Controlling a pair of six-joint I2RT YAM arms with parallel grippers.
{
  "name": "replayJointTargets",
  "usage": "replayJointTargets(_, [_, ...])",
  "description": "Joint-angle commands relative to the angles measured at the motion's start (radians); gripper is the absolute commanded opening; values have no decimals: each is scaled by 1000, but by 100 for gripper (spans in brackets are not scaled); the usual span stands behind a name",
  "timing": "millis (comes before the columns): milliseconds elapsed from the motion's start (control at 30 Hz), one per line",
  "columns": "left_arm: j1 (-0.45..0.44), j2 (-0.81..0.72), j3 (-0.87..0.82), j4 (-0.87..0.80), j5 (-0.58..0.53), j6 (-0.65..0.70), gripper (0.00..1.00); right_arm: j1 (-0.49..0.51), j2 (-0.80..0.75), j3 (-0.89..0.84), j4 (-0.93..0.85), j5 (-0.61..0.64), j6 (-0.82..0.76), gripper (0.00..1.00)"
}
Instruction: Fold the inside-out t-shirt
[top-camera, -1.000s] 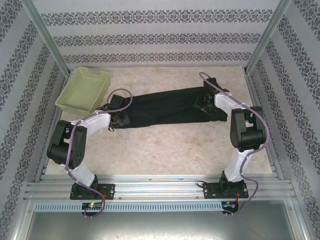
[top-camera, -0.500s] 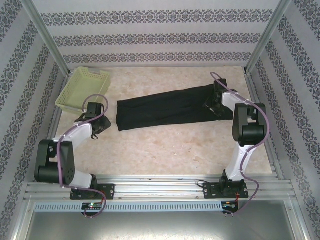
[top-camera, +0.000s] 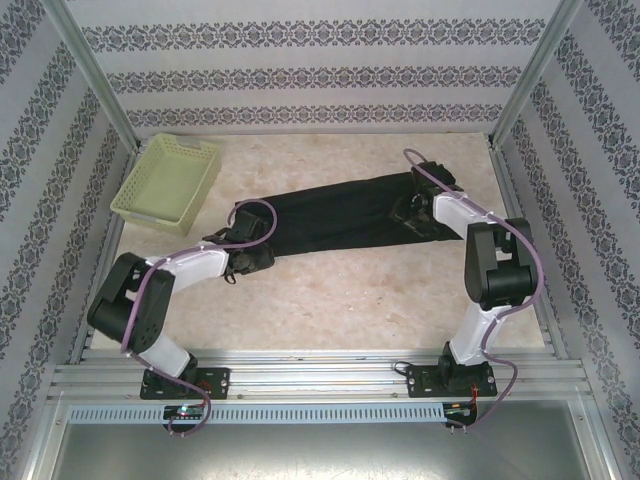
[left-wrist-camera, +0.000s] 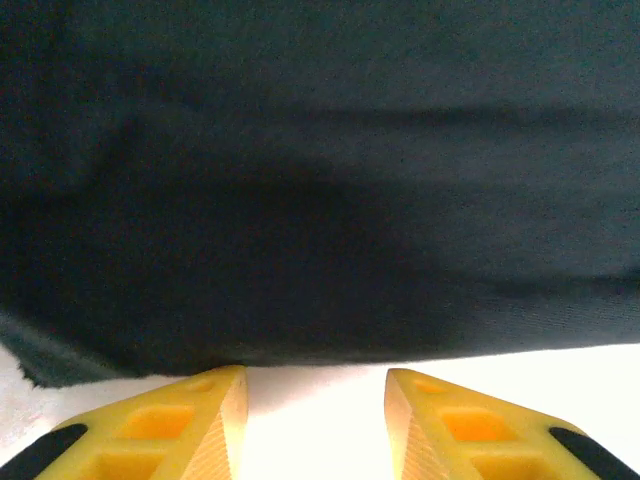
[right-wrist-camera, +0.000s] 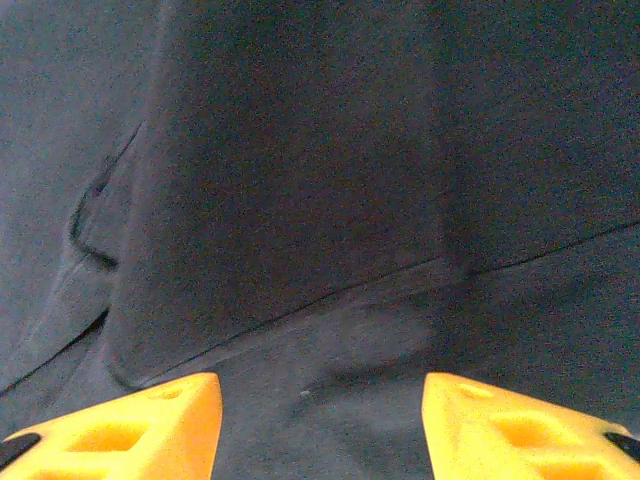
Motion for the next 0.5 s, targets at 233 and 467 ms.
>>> replayJointTargets(233, [220, -112, -150, 30, -64, -19, 33, -103, 110, 23, -32, 62, 30, 55])
replayJointTargets(467, [308, -284, -183, -32, -92, 11, 31, -116, 84, 20, -1, 20, 11, 54])
